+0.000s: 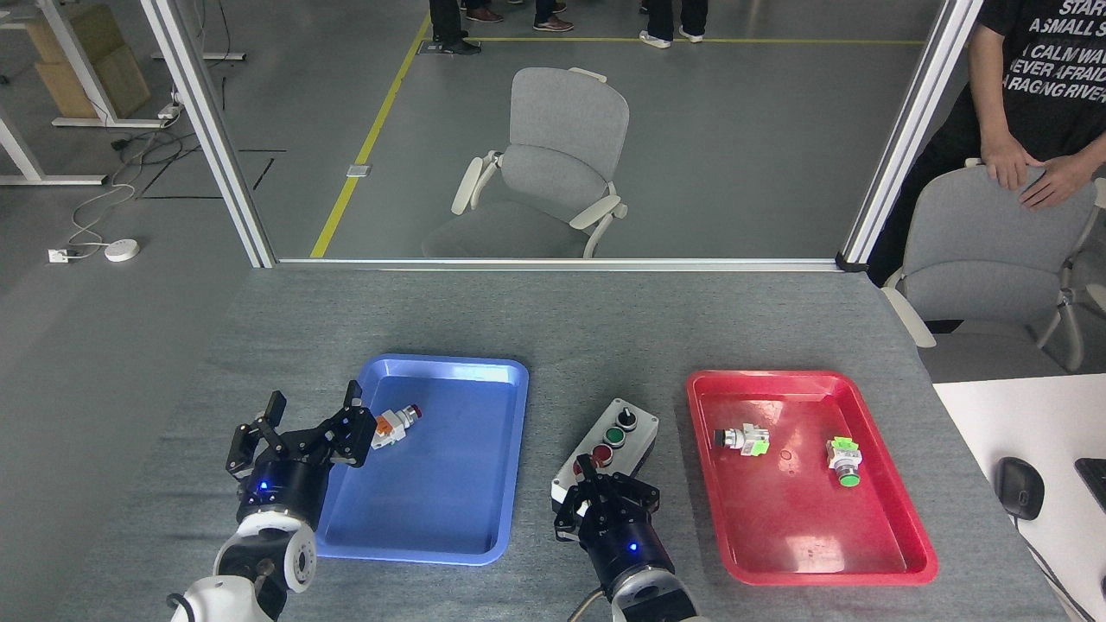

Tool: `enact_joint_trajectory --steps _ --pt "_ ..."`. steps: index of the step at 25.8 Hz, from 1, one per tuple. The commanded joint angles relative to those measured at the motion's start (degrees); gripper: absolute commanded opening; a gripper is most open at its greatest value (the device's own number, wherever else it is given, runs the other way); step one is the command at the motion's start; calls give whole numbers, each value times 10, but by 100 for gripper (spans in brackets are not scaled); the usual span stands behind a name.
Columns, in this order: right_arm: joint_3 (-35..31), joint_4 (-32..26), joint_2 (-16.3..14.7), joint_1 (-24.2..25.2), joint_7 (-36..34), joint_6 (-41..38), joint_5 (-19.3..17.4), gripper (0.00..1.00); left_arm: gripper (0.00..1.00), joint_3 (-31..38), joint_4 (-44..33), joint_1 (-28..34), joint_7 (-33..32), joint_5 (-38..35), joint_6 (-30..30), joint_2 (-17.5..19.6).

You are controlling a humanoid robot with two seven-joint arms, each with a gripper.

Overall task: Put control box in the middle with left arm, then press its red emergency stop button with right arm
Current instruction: 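Press the red button on the control box with the right gripper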

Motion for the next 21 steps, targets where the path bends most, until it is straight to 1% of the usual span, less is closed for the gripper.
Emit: enact_joint_trajectory --steps 1,16,19,21 --pt "0 3 -3 0 3 1 -3 0 99 0 0 0 0 -2 0 0" --pt "0 7 -4 0 7 14 -7 0 99 0 0 -2 0 -2 0 0" --pt "0 7 -4 0 20 14 -21 0 99 0 0 -2 0 -2 0 1" --pt "0 7 -4 0 27 14 -22 0 99 0 0 -2 0 -2 0 0"
